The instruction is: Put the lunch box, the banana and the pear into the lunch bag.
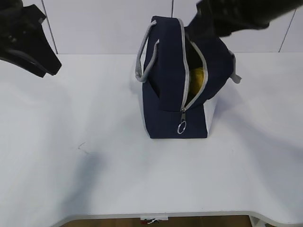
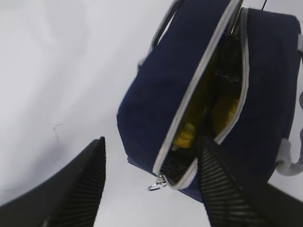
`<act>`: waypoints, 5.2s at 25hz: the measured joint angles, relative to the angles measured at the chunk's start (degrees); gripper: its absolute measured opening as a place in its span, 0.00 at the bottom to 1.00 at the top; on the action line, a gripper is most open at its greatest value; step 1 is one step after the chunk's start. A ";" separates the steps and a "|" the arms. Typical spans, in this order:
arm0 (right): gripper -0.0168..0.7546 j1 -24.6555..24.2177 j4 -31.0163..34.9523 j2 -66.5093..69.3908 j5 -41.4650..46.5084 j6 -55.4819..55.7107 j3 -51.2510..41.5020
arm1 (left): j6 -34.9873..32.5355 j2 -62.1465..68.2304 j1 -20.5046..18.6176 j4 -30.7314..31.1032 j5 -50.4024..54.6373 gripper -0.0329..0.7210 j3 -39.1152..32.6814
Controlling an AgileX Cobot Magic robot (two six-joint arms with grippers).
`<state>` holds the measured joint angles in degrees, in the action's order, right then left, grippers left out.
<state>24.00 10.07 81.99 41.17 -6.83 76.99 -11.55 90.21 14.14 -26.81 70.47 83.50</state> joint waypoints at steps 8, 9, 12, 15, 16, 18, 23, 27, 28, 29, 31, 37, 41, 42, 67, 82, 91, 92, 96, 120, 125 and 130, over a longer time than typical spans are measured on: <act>0.65 0.09 0.68 -5.42 -16.76 -1.87 -18.46 | 0.00 -0.42 0.00 0.13 0.14 0.37 0.00; 0.65 0.09 0.68 -4.98 -17.40 -1.87 -18.61 | 0.00 -0.42 0.00 0.13 0.14 0.37 0.00; 0.65 0.09 0.80 -3.72 -18.72 -2.01 -18.85 | 0.00 -0.42 0.00 0.13 0.14 0.37 0.00; 0.65 0.09 1.40 -2.93 -22.29 -2.01 -20.35 | 0.00 -0.57 0.00 0.13 0.17 0.37 0.00; 0.65 0.09 1.49 -2.93 -24.17 -2.01 -21.54 | 0.00 -0.72 0.00 0.26 0.17 0.37 0.00; 0.65 0.09 1.49 -2.93 -28.72 -2.81 -24.03 | 0.00 -1.14 0.00 0.26 0.17 0.37 0.00; 0.65 0.09 -2.54 -2.93 -33.23 -8.03 -27.63 | 0.00 -1.42 0.00 0.47 0.27 0.37 0.00; 0.65 0.09 -7.56 -2.93 -37.02 -9.76 -29.11 | 0.00 -1.42 0.00 0.60 0.27 0.37 0.00; 0.65 0.09 -7.94 -2.93 -38.63 -9.86 -29.60 | 0.00 -1.42 0.00 0.60 0.27 0.37 0.00; 0.65 0.14 -8.25 -2.93 -40.35 -9.86 -30.34 | 0.00 -1.42 0.00 0.60 0.27 0.37 0.00; 0.65 0.67 -8.33 -2.93 -44.68 -9.73 -32.24 | 0.00 -1.42 0.00 0.60 0.27 0.37 0.00; 0.65 3.30 -8.47 -2.93 -63.23 -4.91 -41.95 | 0.00 -1.42 0.00 0.60 0.27 0.37 0.00; 0.65 3.30 -8.47 -2.25 -73.30 -1.97 -47.50 | 0.00 -1.42 0.00 0.60 0.27 0.37 0.00; 0.65 3.30 -8.47 -1.65 -74.43 -1.36 -48.23 | 0.00 -1.42 0.00 0.60 0.27 0.37 0.00; 0.65 3.30 -13.44 14.43 -79.71 13.26 -49.30 | 0.00 -1.42 0.00 0.26 0.27 0.37 0.00; 0.65 3.30 -15.36 25.50 -93.16 14.84 -49.10 | 0.09 -1.42 0.00 -0.16 0.27 0.37 0.00; 0.65 3.30 -15.36 28.32 -97.96 14.93 -48.15 | 0.09 -1.42 0.00 -0.52 0.27 0.37 0.00; 0.65 3.30 -15.36 28.78 -97.96 14.93 -47.66 | 0.09 -1.42 0.00 -0.52 0.27 0.37 0.00; 0.65 3.30 -15.36 29.65 -97.96 14.97 -45.66 | 0.09 -1.42 0.00 -0.64 0.27 0.37 0.00; 0.65 3.34 -12.81 29.90 -97.96 15.08 -44.78 | 0.09 -1.42 0.00 -0.71 0.27 0.37 0.00; 0.65 3.34 -12.95 29.90 -97.96 15.08 -44.74 | 0.09 -1.42 0.00 -0.71 0.27 0.37 0.00; 0.53 3.34 -12.95 29.90 -97.96 15.08 -44.74 | 0.09 -1.42 0.00 -0.71 0.27 0.37 0.00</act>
<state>27.34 -2.87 111.90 -56.79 8.24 32.25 -11.46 88.79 14.14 -27.52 70.73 83.50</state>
